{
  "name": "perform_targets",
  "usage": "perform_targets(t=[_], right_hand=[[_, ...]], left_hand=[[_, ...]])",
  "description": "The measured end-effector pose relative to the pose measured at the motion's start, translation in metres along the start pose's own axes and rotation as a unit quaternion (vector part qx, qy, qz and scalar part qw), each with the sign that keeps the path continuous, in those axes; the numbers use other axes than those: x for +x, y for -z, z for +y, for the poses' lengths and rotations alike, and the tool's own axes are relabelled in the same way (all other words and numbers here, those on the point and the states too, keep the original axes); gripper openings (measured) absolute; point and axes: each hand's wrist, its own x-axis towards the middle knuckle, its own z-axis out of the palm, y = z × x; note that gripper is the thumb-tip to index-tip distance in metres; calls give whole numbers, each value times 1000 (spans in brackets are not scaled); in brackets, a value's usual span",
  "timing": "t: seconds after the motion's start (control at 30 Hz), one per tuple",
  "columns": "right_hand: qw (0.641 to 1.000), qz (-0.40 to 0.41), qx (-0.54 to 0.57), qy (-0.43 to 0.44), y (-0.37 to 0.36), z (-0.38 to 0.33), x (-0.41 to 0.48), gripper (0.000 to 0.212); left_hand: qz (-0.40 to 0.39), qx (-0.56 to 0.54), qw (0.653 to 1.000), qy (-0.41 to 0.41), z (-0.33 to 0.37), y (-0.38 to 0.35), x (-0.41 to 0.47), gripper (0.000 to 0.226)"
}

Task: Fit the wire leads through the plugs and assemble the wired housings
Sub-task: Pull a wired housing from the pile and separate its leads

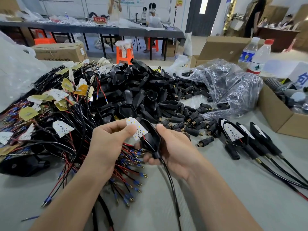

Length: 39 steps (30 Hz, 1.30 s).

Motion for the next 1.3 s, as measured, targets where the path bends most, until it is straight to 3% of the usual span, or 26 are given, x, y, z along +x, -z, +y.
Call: perform_targets(t=[0.1, 0.2, 0.3, 0.4, 0.5, 0.63, 0.73, 0.8, 0.9, 1.03, 1.3], right_hand=[[999, -49, -8, 7, 4, -3, -4, 51], [997, -70, 14, 19, 9, -4, -3, 54], [998, -42, 44, 9, 6, 1, -1, 51], [1000, 5, 6, 27, 0, 6, 0, 43], [991, 34, -111, 71, -5, 7, 1, 56], [995, 35, -84, 50, -1, 2, 1, 64], [985, 12, -170, 14, 12, -6, -6, 31], [973, 40, -223, 33, 15, -8, -7, 7], [953, 111, -263, 99, 16, -6, 0, 12], [941, 136, -272, 147, 16, -6, 2, 17], [923, 155, -316, 157, 21, -13, -3, 21]], left_hand=[[-4, 10, 1000, -16, 0, 0, 0, 28], [-97, -46, 994, 27, -2, 4, 5, 42], [-221, -87, 967, 95, -1, 4, 3, 37], [-248, -79, 961, 90, 0, 5, 3, 36], [-225, -44, 972, 44, 1, 2, 0, 24], [-116, -100, 988, 28, 3, -3, 1, 21], [2, -122, 993, -8, 7, 1, 5, 27], [48, -120, 991, -20, 8, 4, 8, 26], [6, -113, 993, 24, 8, 4, 8, 25], [-133, -113, 983, 62, 5, 5, 6, 55], [-87, -62, 994, 3, 4, 11, 8, 54]])
